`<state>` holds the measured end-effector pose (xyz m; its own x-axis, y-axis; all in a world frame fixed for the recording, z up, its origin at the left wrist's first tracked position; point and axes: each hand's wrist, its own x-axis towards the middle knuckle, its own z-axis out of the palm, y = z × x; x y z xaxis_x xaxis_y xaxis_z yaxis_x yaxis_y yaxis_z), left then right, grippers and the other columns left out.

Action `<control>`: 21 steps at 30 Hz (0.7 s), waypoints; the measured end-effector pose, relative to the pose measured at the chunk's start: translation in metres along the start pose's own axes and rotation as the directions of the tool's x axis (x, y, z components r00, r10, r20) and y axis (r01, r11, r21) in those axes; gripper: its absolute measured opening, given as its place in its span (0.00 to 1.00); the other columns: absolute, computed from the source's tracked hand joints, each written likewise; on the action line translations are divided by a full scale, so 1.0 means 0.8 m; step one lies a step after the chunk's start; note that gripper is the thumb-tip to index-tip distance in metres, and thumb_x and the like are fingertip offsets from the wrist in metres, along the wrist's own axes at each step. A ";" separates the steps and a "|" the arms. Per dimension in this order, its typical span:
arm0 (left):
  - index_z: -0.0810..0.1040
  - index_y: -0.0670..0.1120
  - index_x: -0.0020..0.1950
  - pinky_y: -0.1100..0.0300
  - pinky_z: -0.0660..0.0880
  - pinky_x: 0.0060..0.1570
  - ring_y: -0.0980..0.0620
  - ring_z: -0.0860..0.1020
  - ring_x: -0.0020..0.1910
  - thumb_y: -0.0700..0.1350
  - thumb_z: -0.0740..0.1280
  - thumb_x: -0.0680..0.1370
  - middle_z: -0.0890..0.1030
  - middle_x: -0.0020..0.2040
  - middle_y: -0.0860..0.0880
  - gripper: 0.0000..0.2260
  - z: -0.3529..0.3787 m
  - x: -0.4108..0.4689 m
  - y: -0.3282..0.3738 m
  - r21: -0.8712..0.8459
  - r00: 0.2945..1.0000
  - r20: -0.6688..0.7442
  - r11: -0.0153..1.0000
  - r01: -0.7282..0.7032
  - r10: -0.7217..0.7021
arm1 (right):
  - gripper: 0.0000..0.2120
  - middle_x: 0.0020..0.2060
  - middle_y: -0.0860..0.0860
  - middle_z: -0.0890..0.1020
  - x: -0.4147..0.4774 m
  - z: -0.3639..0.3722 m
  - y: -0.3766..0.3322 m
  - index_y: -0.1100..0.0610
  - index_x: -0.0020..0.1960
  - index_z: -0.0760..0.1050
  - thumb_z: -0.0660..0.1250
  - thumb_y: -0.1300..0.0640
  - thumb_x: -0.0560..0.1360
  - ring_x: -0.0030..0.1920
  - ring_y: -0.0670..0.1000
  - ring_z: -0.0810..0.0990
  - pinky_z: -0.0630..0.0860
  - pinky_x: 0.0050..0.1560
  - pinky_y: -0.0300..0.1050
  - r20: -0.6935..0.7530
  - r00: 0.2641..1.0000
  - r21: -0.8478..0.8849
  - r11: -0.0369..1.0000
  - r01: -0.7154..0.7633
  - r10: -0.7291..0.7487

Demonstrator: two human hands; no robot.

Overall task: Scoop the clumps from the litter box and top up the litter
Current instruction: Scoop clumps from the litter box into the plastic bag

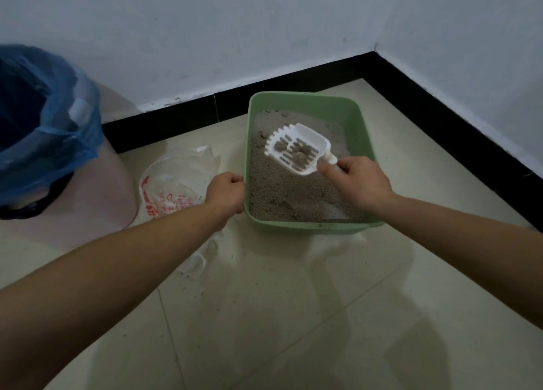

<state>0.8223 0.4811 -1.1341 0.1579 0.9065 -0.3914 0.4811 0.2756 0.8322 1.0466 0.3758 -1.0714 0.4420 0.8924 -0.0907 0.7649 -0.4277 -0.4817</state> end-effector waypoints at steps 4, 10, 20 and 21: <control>0.79 0.43 0.56 0.55 0.75 0.34 0.47 0.77 0.38 0.39 0.60 0.78 0.80 0.50 0.45 0.11 -0.001 0.001 -0.001 -0.001 1.000 0.010 1.000 0.003 -0.003 | 0.26 0.24 0.47 0.72 0.004 -0.003 -0.006 0.52 0.33 0.73 0.57 0.32 0.77 0.25 0.47 0.70 0.63 0.29 0.39 -0.008 1.000 0.012 1.000 0.004 -0.004; 0.78 0.43 0.59 0.55 0.75 0.35 0.46 0.78 0.39 0.39 0.60 0.78 0.80 0.52 0.44 0.12 -0.003 0.001 -0.003 0.002 1.000 0.028 1.000 0.009 -0.009 | 0.25 0.25 0.47 0.72 0.008 -0.001 -0.012 0.51 0.33 0.73 0.59 0.33 0.77 0.25 0.47 0.69 0.64 0.29 0.40 -0.016 0.999 0.082 0.996 0.044 -0.043; 0.77 0.43 0.58 0.58 0.71 0.35 0.50 0.75 0.40 0.36 0.60 0.78 0.79 0.47 0.45 0.11 -0.016 -0.008 -0.001 -0.042 0.994 0.109 0.999 0.026 -0.022 | 0.22 0.26 0.48 0.73 0.015 0.002 -0.024 0.50 0.38 0.77 0.60 0.35 0.78 0.25 0.47 0.69 0.66 0.30 0.41 -0.023 0.994 0.116 0.987 0.109 -0.107; 0.77 0.44 0.59 0.59 0.71 0.35 0.50 0.76 0.40 0.36 0.60 0.79 0.79 0.48 0.45 0.11 -0.019 -0.009 -0.002 -0.034 0.993 0.113 0.999 0.025 -0.021 | 0.22 0.26 0.48 0.73 0.016 0.002 -0.026 0.50 0.40 0.78 0.59 0.34 0.78 0.25 0.47 0.68 0.66 0.30 0.41 -0.019 0.993 0.108 0.987 0.122 -0.121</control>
<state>0.8075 0.4793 -1.1265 0.2443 0.8588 -0.4504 0.4551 0.3086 0.8353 1.0355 0.3962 -1.0644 0.3553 0.9346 -0.0152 0.7580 -0.2976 -0.5804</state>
